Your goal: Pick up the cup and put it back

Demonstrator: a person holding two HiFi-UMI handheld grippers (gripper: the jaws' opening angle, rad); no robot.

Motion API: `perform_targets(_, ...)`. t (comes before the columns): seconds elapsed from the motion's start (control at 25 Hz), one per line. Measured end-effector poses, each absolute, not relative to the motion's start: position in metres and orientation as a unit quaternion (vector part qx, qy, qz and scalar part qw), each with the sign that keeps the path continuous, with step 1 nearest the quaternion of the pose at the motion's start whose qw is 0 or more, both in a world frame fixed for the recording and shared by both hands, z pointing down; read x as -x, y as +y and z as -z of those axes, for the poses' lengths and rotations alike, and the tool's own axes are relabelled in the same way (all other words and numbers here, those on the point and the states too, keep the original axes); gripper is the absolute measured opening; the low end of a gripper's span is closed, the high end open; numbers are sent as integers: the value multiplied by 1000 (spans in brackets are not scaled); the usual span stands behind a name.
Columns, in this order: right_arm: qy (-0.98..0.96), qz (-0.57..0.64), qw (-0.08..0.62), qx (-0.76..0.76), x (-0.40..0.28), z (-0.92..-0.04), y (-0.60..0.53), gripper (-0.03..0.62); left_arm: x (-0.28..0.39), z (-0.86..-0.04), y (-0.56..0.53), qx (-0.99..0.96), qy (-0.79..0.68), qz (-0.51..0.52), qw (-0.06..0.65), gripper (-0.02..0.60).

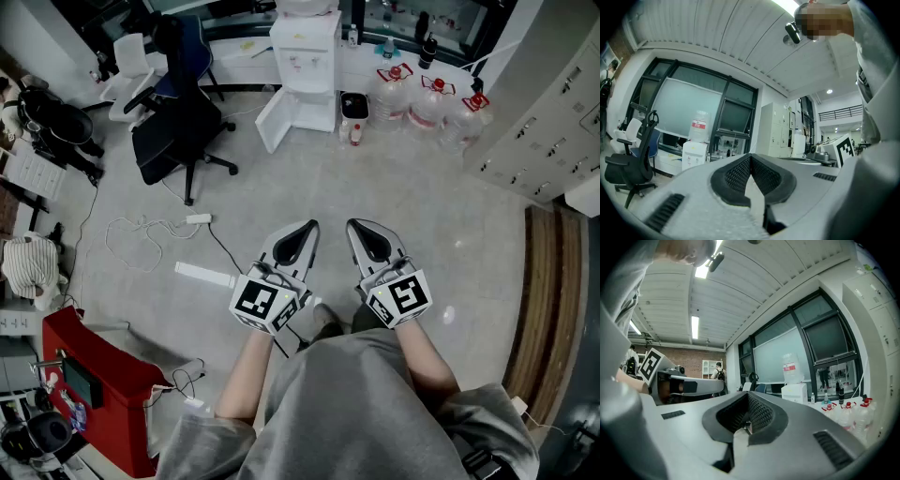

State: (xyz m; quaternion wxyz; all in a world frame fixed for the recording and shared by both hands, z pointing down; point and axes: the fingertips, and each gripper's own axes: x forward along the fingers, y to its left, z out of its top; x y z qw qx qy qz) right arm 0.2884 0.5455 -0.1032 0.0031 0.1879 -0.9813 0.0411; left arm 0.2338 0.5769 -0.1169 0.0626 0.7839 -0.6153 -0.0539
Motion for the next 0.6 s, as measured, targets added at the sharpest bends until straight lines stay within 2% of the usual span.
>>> perform_targets(0.28,-983,-46,18,-178,-266,93,541,11,-208,103,568,-775,-623,58,83,9)
perform_targets(0.6,-980,-52,12,-190,-246,81,478,11,-177,92,511,-769,-630,49,92,9)
